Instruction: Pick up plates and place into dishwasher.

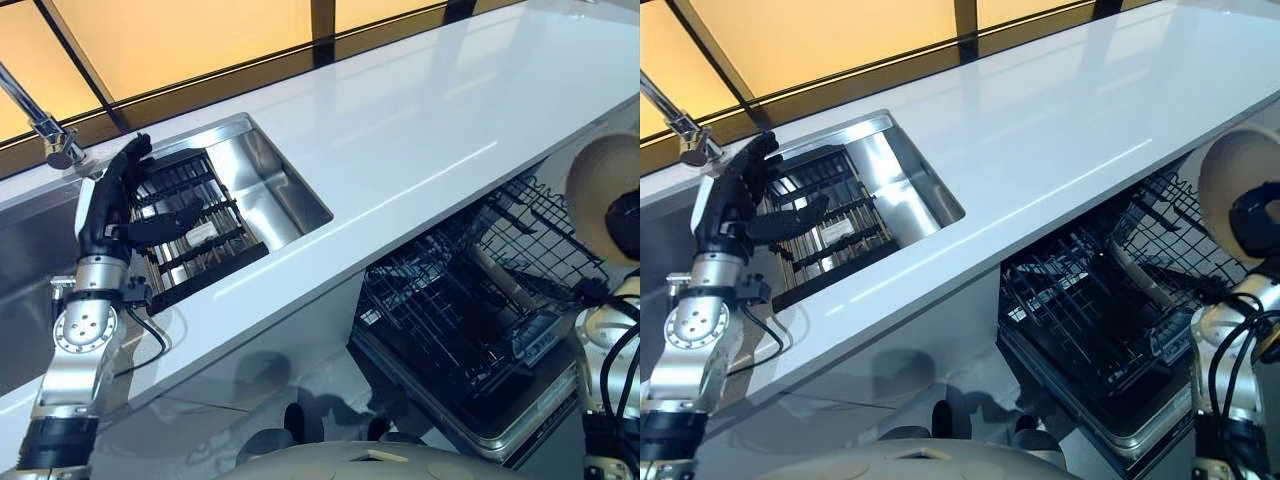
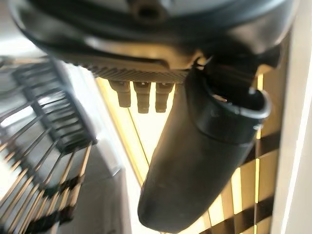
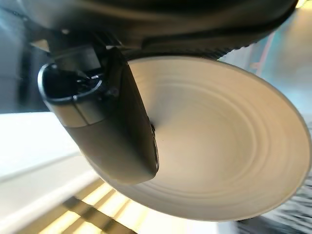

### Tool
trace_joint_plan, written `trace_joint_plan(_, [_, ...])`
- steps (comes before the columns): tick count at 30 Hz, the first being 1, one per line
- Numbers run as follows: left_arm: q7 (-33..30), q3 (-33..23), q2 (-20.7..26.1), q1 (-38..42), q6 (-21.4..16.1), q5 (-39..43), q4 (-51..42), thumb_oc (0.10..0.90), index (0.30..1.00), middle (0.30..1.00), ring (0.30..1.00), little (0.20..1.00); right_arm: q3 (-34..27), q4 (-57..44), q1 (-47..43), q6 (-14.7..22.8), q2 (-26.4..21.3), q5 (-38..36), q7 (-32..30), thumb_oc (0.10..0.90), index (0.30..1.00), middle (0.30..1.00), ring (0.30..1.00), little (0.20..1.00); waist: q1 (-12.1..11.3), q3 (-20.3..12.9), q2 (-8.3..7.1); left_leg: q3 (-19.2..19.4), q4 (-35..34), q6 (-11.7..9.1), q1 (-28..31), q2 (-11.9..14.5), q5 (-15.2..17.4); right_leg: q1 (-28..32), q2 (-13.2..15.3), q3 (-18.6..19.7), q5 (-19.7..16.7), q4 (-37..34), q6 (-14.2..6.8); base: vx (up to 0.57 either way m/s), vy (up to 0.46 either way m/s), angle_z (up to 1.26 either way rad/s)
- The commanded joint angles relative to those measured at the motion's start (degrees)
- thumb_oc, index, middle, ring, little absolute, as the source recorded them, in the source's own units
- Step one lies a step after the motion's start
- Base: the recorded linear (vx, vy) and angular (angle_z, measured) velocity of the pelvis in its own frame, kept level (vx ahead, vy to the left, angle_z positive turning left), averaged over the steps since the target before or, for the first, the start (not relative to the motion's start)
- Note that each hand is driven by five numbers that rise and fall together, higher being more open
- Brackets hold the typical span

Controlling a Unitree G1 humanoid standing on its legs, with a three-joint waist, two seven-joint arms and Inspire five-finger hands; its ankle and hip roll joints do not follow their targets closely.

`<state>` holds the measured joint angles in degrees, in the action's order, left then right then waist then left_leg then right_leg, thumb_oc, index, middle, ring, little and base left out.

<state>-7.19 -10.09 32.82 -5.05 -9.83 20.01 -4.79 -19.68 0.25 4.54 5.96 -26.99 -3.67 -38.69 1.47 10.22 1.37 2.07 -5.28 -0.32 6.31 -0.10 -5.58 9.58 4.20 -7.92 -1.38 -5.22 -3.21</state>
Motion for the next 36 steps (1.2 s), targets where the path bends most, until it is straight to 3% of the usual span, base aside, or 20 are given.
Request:
trace_joint_plan(1, [-1.35, -6.60, 1.57, 4.21, -4.64, 2.99, -0.14, 0.800, 0.900, 0.900, 0.900, 0.900, 0.57, -1.72, -4.17, 4.74, -2.77, 1.75, 3.75, 0.100, 0.300, 0.300, 0.300, 0.200, 0.11, -3.96, -0.78, 1.39, 0.28, 3.34, 3.93, -4.03, 7.78, -0.37, -3.59, -0.74, 0.65, 1.22, -0.57, 0.00, 0.004, -0.08])
trace_joint_plan(8, [-0.99, -5.44, 0.70, 3.96, -4.31, 2.67, 0.81, 0.800, 0.900, 0.900, 0.900, 0.900, 5.40, 0.29, -4.55, 2.85, -2.14, 4.49, 7.49, 0.100, 0.300, 0.300, 0.300, 0.200, -0.22, -3.29, -0.58, 1.62, 0.28, 3.29, 3.96, -3.99, 7.74, -0.40, -3.27, -1.44, 0.60, 1.40, -0.71, 0.00, 0.000, 0.00])
trace_joint_plan(18, [-1.26, -3.94, 0.42, 3.89, -4.36, 2.50, 1.62, 0.800, 0.900, 0.900, 0.900, 0.900, 13.12, 4.57, -6.13, -5.20, -3.43, 12.88, 9.21, 0.100, 0.300, 0.300, 0.300, 0.200, -1.02, -2.75, -0.49, 1.35, 0.28, 3.16, 4.00, -3.93, 7.73, -0.27, -2.97, -2.24, 0.75, 1.63, -0.83, 0.00, -0.004, 0.03])
trace_joint_plan(36, [1.01, -0.48, -0.10, 5.40, -2.82, 1.88, 0.08, 0.800, 0.900, 0.900, 0.900, 0.900, 25.09, 11.70, -9.18, -18.16, 0.48, 18.90, 9.14, 0.100, 0.300, 0.300, 0.300, 0.200, -2.33, -2.04, 0.08, 0.76, 0.28, 3.14, 4.71, -3.84, 7.66, 0.59, -2.71, -3.20, 1.02, 1.85, -0.68, 0.01, -0.005, 0.03])
